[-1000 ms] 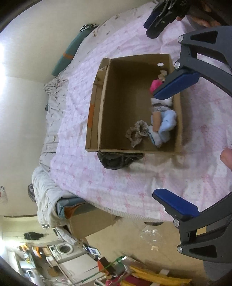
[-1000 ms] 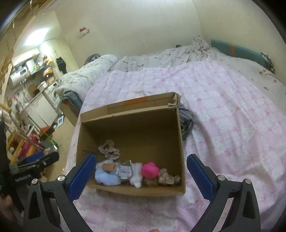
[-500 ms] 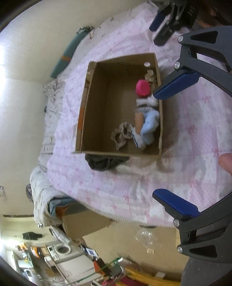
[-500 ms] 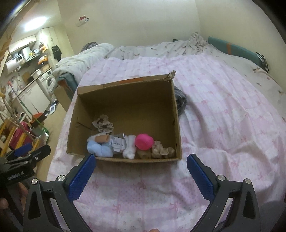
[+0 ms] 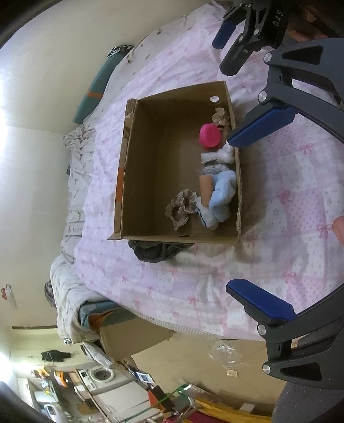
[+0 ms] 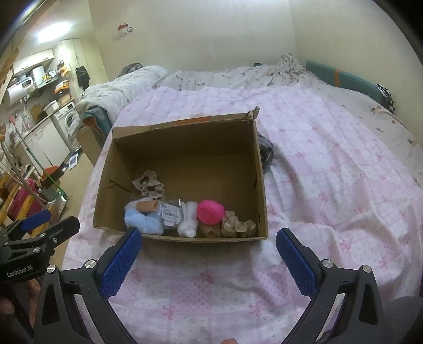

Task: Organize soft objects

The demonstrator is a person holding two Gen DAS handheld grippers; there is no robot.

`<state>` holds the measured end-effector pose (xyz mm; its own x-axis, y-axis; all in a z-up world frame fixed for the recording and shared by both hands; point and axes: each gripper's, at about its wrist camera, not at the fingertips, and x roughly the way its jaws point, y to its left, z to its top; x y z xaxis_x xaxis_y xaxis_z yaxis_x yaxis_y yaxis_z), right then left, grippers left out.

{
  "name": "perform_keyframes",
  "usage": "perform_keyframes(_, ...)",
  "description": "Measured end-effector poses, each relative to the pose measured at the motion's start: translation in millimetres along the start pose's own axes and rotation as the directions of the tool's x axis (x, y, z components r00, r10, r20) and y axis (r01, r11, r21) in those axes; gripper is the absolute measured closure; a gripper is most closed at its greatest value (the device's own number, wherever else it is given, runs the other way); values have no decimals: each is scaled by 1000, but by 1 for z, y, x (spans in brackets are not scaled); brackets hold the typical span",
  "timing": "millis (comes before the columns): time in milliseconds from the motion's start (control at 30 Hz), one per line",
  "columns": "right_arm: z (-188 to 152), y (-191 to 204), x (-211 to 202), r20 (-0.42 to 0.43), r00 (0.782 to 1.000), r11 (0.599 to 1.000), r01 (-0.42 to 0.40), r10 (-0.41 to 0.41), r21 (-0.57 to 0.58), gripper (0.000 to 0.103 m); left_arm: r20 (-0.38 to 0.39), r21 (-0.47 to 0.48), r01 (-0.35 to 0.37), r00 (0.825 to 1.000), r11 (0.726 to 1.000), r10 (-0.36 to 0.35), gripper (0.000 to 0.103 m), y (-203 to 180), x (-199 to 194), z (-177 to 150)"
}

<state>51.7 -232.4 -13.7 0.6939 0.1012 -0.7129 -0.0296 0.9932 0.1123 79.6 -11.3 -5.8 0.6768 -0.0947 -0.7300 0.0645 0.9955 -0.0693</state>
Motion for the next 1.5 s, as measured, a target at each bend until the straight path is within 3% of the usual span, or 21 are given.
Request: perform_keyframes(1500, 1, -2, 2, 0, 1000, 1000, 2, -2, 6, 0, -10, -2, 1, 1000, 1000, -1, 3, 0, 3, 0)
